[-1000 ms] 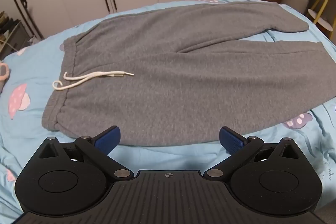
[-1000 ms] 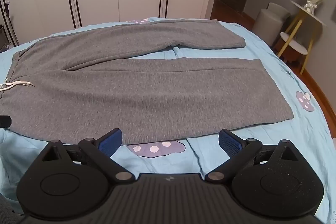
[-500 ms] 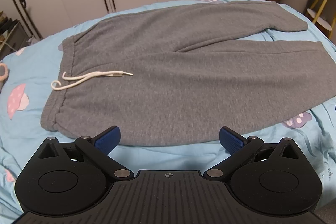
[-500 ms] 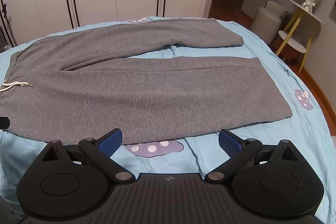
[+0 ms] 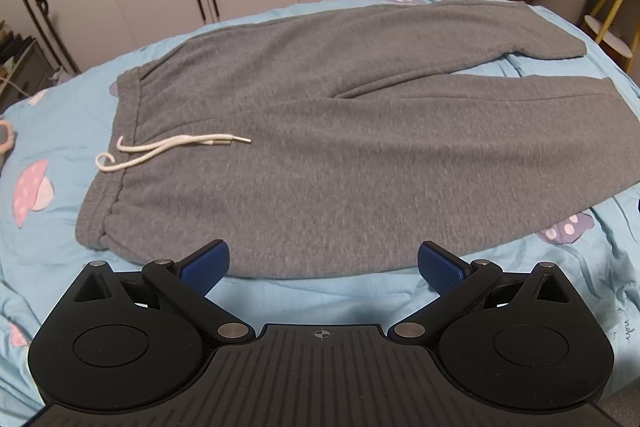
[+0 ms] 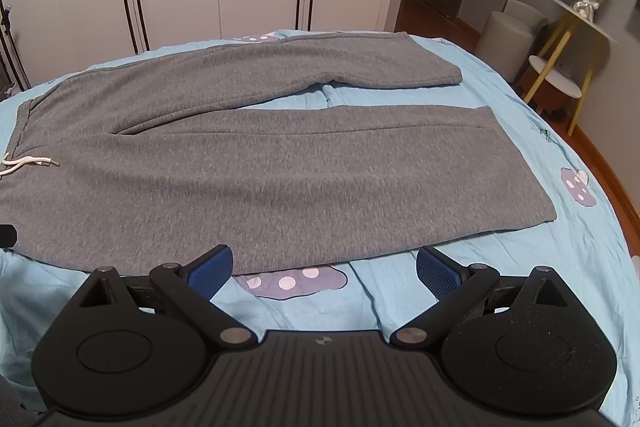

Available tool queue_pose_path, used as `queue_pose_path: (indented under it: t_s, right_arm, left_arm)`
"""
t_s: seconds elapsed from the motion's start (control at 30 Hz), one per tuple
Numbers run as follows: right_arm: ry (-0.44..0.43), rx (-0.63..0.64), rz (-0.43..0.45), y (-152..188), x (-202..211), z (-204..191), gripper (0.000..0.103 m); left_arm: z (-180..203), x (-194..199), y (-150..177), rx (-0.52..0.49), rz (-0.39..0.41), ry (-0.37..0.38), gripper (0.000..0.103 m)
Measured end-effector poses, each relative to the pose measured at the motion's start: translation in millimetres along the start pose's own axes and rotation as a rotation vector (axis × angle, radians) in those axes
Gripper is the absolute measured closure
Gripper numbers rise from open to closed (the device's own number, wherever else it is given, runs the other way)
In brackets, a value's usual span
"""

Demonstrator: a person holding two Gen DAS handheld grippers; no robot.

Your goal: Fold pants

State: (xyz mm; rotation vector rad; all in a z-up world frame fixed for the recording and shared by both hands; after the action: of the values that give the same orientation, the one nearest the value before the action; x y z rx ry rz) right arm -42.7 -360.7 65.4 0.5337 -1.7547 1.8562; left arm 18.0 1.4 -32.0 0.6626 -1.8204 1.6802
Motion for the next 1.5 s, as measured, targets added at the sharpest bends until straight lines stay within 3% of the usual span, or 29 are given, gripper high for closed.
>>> queue_pose_path:
  t_s: [1.5]
  right_arm:
    - [0.011,-0.030,-0.001,1.8,-1.3,7.5,0.005]
  left_arm:
    - [1.1,-3.3,-1.2,-0.001,-0.006,0.005,0.000]
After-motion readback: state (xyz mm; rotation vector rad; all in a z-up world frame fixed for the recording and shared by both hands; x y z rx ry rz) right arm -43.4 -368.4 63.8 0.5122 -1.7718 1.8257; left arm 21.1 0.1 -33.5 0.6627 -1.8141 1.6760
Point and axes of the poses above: each gripper's, at about its wrist camera, not at the fingertips, and x roughly against the way its jaws point, z to its right, y to its underside, the point moved 3 cm from there along -x, roughly the way its jaws point, and after that the axes turned 14 degrees about z, right-handed, at the moved point
